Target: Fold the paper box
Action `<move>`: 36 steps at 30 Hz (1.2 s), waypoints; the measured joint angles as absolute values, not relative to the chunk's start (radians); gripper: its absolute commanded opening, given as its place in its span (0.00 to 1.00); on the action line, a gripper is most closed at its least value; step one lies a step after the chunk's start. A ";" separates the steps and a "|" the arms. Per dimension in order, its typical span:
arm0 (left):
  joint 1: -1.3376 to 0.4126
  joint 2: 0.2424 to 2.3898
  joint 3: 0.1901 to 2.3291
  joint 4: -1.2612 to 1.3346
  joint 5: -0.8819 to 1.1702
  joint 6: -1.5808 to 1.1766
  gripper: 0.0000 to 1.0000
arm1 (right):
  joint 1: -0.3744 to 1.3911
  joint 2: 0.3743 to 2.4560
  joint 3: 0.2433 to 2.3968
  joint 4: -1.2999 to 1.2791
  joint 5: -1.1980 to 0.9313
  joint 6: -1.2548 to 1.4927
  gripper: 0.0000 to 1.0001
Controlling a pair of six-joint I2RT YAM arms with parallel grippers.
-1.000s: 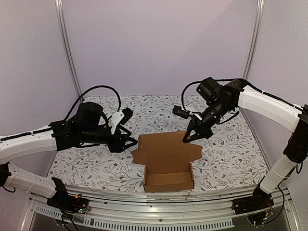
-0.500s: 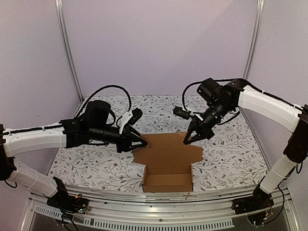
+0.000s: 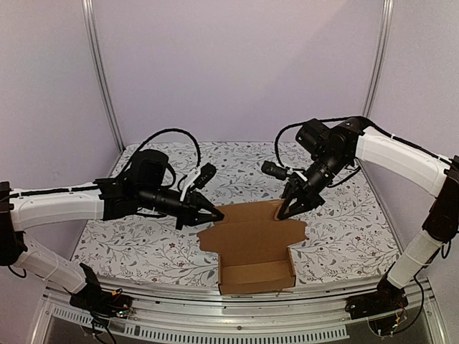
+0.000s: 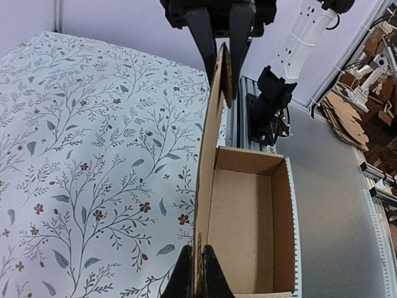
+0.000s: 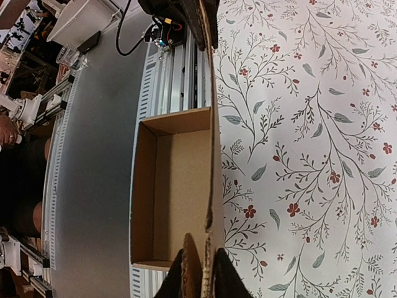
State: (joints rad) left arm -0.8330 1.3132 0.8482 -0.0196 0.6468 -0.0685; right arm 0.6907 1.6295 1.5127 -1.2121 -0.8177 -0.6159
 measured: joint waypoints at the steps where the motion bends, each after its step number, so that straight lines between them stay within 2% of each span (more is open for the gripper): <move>1: -0.833 1.314 0.848 -0.019 0.652 -0.069 0.00 | 0.691 1.629 1.514 -1.210 -0.817 -0.618 0.26; 4: -0.835 1.314 0.850 -0.028 0.650 -0.063 0.00 | 0.696 1.629 1.529 -1.213 -0.783 -0.615 0.35; 8: -0.846 1.314 0.869 -0.077 0.628 -0.032 0.00 | 0.722 1.631 1.638 -1.248 -0.680 -0.622 0.39; 19: -0.889 1.315 0.924 -0.162 0.593 0.038 0.00 | 0.805 1.744 1.815 -1.306 -0.486 -0.615 0.38; 22: -0.890 1.315 0.927 -0.174 0.582 0.046 0.00 | 0.819 1.776 1.816 -1.322 -0.462 -0.616 0.34; 26: -0.890 1.315 0.927 -0.186 0.568 0.053 0.00 | 0.831 1.792 1.826 -1.333 -0.454 -0.621 0.15; 27: -0.890 1.315 0.927 -0.186 0.565 0.054 0.04 | 0.832 1.792 1.827 -1.335 -0.455 -0.622 0.10; 29: -0.890 1.315 0.927 -0.186 0.558 0.056 0.19 | 0.833 1.793 1.828 -1.339 -0.458 -0.627 0.01; 32: -0.892 1.315 0.927 -0.182 0.525 0.050 0.41 | 0.836 1.797 1.830 -1.343 -0.464 -0.625 0.00; 36: -0.896 1.281 0.904 -0.154 0.401 0.012 0.61 | 0.832 1.804 1.830 -1.343 -0.452 -0.625 0.00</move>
State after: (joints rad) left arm -0.8959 1.2808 0.9043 -0.1535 0.4011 0.0116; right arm 0.8322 1.8038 1.8301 -1.3430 -0.4519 -0.6254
